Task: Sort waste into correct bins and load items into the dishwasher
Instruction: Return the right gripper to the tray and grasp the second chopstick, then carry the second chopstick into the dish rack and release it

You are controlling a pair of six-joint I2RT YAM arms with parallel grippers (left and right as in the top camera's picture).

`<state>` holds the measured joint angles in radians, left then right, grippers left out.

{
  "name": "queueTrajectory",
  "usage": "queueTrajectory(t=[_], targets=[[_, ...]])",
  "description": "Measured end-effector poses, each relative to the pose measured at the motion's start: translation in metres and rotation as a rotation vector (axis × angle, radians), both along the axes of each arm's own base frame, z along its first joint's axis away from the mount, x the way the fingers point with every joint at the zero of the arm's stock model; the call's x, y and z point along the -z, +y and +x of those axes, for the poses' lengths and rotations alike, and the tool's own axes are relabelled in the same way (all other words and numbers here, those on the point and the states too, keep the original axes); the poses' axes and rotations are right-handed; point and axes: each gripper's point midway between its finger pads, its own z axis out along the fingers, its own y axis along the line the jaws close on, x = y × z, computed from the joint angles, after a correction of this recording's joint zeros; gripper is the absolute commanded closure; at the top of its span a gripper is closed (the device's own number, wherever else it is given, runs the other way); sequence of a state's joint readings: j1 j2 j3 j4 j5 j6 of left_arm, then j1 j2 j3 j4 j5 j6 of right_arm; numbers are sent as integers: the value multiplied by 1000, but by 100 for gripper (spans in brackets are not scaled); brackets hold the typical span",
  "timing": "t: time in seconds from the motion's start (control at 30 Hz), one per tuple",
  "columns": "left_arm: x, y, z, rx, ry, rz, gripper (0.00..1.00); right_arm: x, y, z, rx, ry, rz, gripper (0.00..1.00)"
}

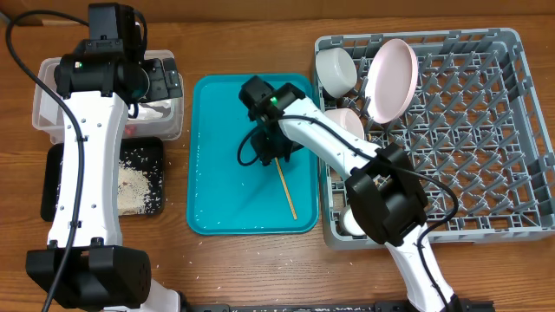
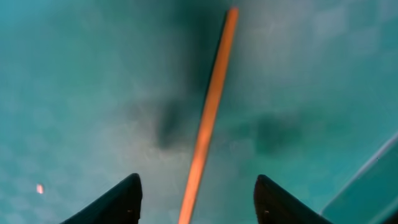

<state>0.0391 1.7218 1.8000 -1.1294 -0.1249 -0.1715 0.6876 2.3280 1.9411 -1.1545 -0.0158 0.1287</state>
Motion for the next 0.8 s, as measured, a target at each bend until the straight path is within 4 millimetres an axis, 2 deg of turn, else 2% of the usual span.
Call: queueTrajectory(t=[0.07, 0.1, 0.13, 0.2, 0.33, 0.53, 0.67, 0.73, 0.8], targets=[[0, 0, 0, 0, 0, 0, 0, 10, 0, -3, -1, 11, 7, 53], [0, 0, 0, 0, 0, 0, 0, 15, -1, -6, -4, 18, 7, 60], [0, 0, 0, 0, 0, 0, 0, 15, -1, -6, -5, 15, 13, 64], [0, 0, 0, 0, 0, 0, 0, 16, 2, -4, -8, 0, 30, 80], [0, 0, 0, 0, 0, 0, 0, 16, 7, 0, -6, -15, 56, 94], [0, 0, 0, 0, 0, 0, 0, 15, 9, 0, -6, -11, 65, 96], [0, 0, 0, 0, 0, 0, 0, 8, 4, -8, -4, 35, 33, 96], [0, 0, 0, 0, 0, 0, 0, -5, 7, -4, -5, 31, 35, 96], [0, 0, 0, 0, 0, 0, 0, -36, 13, 8, -1, -4, 53, 96]])
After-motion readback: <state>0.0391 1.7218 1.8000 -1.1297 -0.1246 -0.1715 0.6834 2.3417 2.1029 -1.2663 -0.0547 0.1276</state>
